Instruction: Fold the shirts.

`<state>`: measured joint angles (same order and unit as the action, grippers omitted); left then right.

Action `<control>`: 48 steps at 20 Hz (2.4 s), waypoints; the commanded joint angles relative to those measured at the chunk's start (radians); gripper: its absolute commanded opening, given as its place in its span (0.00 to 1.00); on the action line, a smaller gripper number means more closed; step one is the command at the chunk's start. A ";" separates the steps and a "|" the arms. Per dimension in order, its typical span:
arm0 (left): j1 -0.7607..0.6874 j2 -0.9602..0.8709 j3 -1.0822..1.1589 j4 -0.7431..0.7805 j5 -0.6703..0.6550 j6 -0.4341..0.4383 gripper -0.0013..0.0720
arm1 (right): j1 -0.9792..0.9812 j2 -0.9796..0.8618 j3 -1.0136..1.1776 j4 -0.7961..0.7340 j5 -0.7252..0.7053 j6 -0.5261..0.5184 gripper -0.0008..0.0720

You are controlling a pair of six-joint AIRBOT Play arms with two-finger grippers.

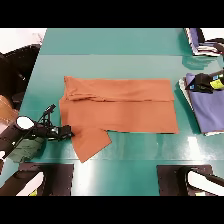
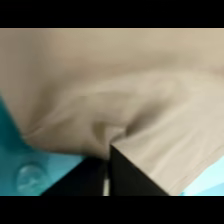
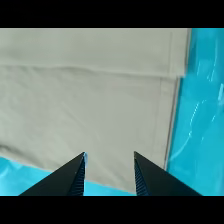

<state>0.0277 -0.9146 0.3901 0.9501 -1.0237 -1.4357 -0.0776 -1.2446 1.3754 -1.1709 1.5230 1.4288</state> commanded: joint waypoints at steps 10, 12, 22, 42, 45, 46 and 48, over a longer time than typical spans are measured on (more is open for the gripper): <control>-0.016 0.004 0.127 -0.022 -0.092 0.004 0.05 | -0.317 0.188 -0.806 0.089 -0.216 -0.048 0.65; -0.016 0.004 0.127 -0.023 -0.092 0.004 0.05 | -0.304 0.188 -0.864 0.171 -0.301 -0.066 0.62; -0.015 0.094 0.173 0.200 -0.196 -0.041 0.05 | -0.073 0.122 -0.745 0.107 -0.316 -0.068 0.03; -0.015 -0.046 0.505 0.272 -0.095 -0.029 0.05 | -0.050 0.164 -0.377 -0.009 -0.206 -0.073 0.03; -0.015 -0.190 0.530 0.272 0.005 -0.022 0.05 | 0.007 -0.005 -0.256 0.001 -0.241 -0.077 0.03; -0.015 -0.223 0.530 0.274 0.042 -0.022 0.05 | 0.029 -0.060 -0.215 0.002 -0.254 -0.077 0.03; -0.015 -0.267 0.530 0.274 0.086 -0.023 0.05 | 0.056 -0.150 -0.152 0.002 -0.272 -0.076 0.03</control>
<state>0.0113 -1.0885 0.9043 1.2194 -1.0451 -1.4681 -0.0608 -1.2598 1.1252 -1.1847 1.2896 1.3586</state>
